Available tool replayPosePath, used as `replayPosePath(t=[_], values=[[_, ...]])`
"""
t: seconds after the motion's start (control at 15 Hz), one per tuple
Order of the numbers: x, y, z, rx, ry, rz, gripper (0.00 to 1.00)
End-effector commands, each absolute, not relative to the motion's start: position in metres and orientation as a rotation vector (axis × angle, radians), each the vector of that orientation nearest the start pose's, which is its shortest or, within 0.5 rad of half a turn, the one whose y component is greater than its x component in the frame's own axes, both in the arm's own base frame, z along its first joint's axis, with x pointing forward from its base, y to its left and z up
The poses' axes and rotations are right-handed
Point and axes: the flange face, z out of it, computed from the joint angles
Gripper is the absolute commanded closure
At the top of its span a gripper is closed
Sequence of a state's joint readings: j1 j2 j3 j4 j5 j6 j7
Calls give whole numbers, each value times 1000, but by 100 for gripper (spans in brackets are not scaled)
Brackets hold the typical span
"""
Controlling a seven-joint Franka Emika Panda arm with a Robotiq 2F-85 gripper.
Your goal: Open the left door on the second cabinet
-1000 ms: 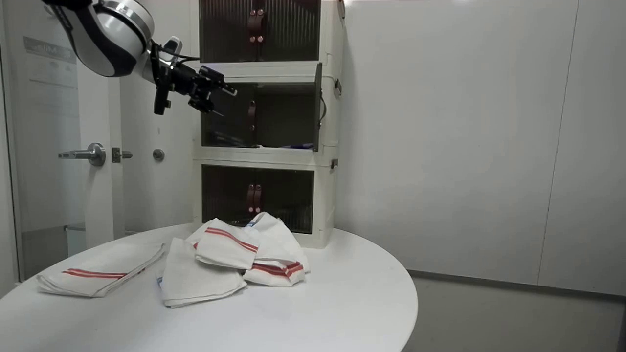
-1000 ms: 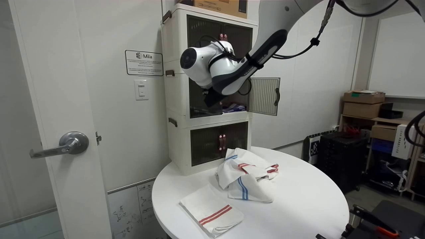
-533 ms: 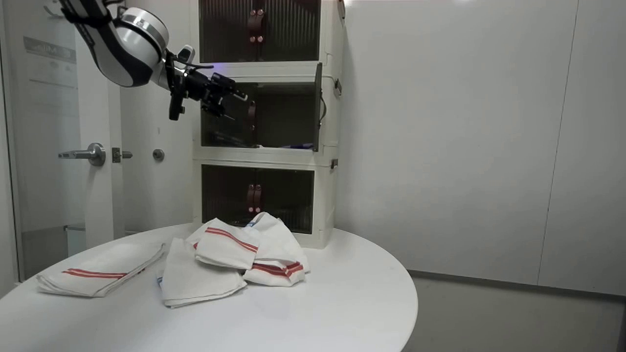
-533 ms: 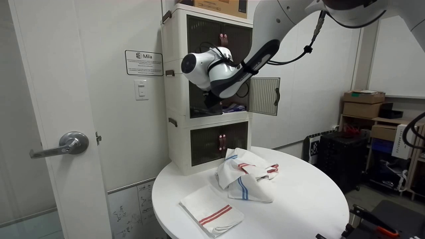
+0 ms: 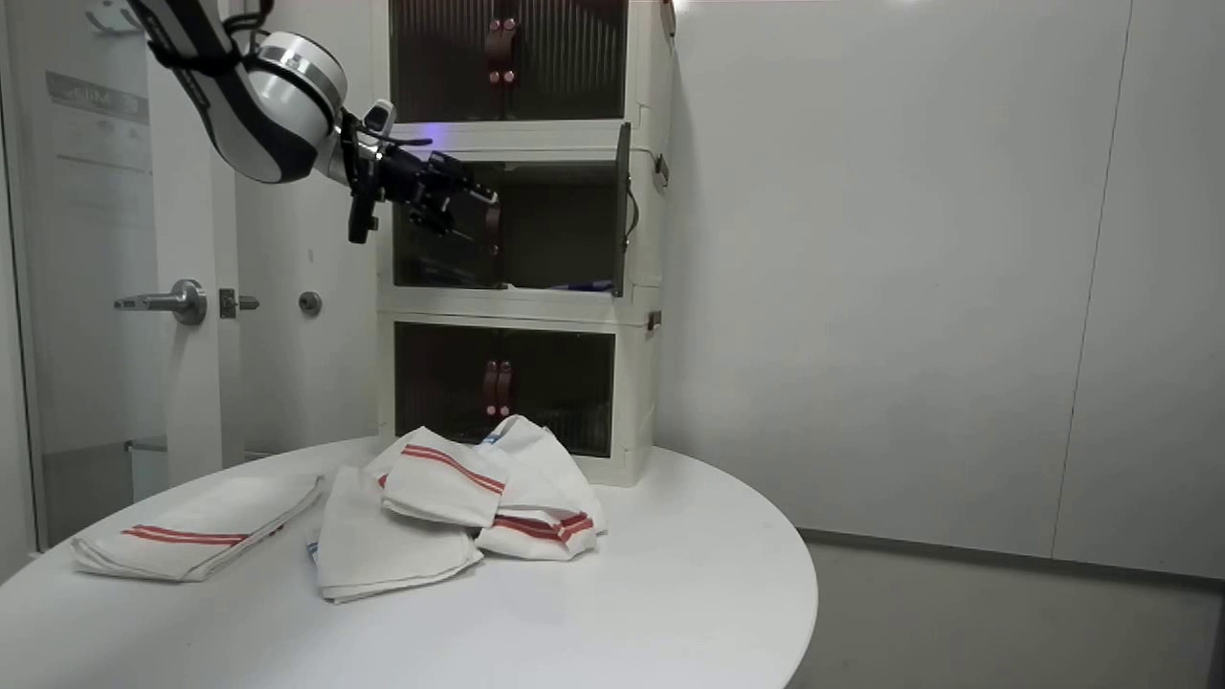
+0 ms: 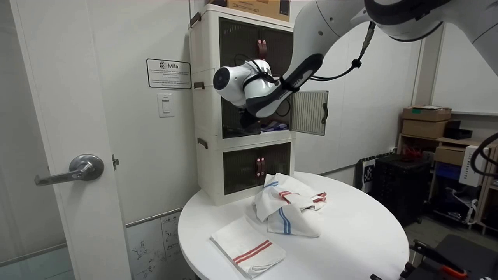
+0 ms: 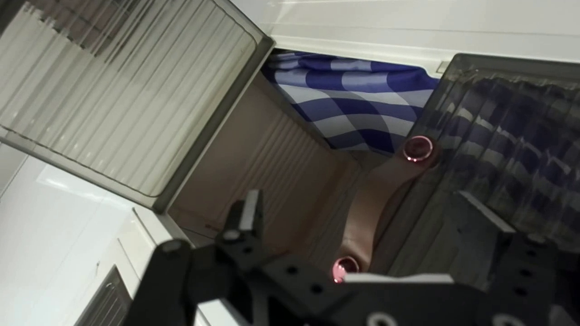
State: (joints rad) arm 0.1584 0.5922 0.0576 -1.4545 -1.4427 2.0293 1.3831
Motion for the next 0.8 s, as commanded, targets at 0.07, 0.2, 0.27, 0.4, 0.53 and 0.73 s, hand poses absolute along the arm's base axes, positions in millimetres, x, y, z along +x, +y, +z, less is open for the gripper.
replayPosePath(t=[0.07,0.2,0.27,0.4,0.53,0.73], values=[[738,82,385,1989,-448,1039,0],[738,77,386,1981,-458,1037,0],[738,74,387,1978,-463,1037,0],[738,72,388,1975,-468,1038,0],[738,69,389,1973,-472,1039,0],[737,67,388,1973,-476,1047,0]])
